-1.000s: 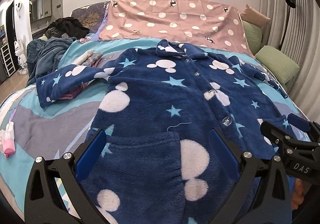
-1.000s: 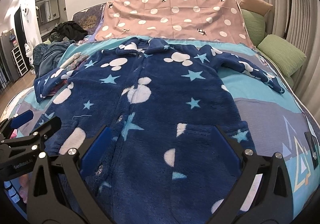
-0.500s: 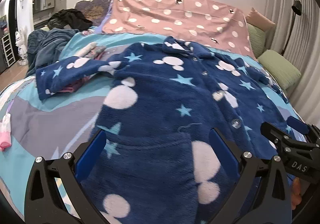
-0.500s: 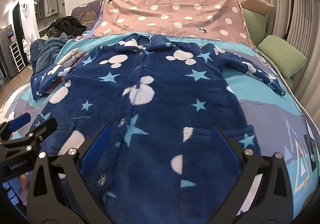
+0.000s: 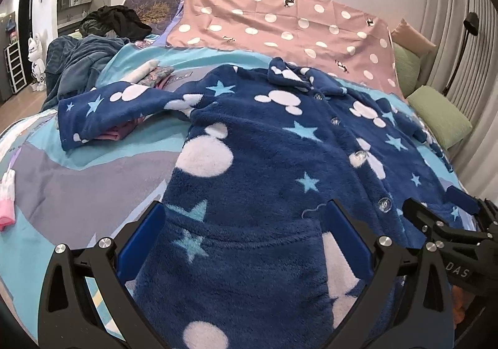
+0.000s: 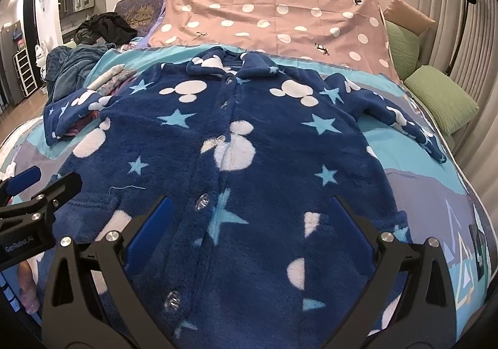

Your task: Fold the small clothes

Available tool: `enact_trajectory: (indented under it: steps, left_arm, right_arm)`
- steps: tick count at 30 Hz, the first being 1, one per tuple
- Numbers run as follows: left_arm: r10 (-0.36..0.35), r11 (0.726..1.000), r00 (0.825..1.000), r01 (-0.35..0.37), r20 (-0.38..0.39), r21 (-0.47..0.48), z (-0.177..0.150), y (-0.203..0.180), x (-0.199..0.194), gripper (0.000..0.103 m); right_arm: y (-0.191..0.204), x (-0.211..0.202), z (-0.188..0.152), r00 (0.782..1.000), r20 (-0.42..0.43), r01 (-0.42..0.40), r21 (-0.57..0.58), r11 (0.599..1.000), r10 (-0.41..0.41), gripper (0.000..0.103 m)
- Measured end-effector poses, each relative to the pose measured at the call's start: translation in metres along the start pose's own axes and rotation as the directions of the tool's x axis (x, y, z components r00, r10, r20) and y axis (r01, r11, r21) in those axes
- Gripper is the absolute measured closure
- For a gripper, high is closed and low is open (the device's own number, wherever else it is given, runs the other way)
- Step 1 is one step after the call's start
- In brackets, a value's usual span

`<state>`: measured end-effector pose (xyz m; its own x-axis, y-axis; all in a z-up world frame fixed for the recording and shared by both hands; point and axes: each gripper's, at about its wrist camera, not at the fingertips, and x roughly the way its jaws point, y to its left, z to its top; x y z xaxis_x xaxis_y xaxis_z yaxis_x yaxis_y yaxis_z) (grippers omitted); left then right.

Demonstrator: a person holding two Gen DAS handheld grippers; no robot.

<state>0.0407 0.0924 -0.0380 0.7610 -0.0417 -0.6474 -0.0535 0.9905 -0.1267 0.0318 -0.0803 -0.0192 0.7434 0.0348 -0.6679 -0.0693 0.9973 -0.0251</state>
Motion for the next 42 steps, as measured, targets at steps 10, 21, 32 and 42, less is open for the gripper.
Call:
enact_trajectory:
  steps: [10, 21, 32, 42]
  left_arm:
    - [-0.036, 0.997, 0.999, 0.036, 0.007, -0.073, 0.015, 0.032, 0.004, 0.001]
    - [-0.106, 0.902, 0.994, 0.082, -0.034, -0.425, 0.019, 0.143, 0.033, 0.013]
    - [-0.080, 0.666, 0.995, 0.004, -0.067, -0.746, 0.016, 0.287, 0.107, 0.019]
    - [0.002, 0.325, 1.000, 0.008, 0.009, -0.946, 0.017, 0.381, 0.156, 0.035]
  right_arm:
    - [0.014, 0.009, 0.012, 1.000, -0.009, -0.001, -0.022, 1.000, 0.001, 0.002]
    - [0.004, 0.025, 0.016, 0.999, -0.036, 0.027, -0.013, 1.000, -0.027, 0.002]
    - [-0.030, 0.044, 0.021, 0.994, -0.079, 0.080, 0.067, 0.995, -0.075, 0.002]
    - [-0.031, 0.056, 0.031, 0.989, -0.089, 0.120, 0.050, 0.991, -0.116, 0.002]
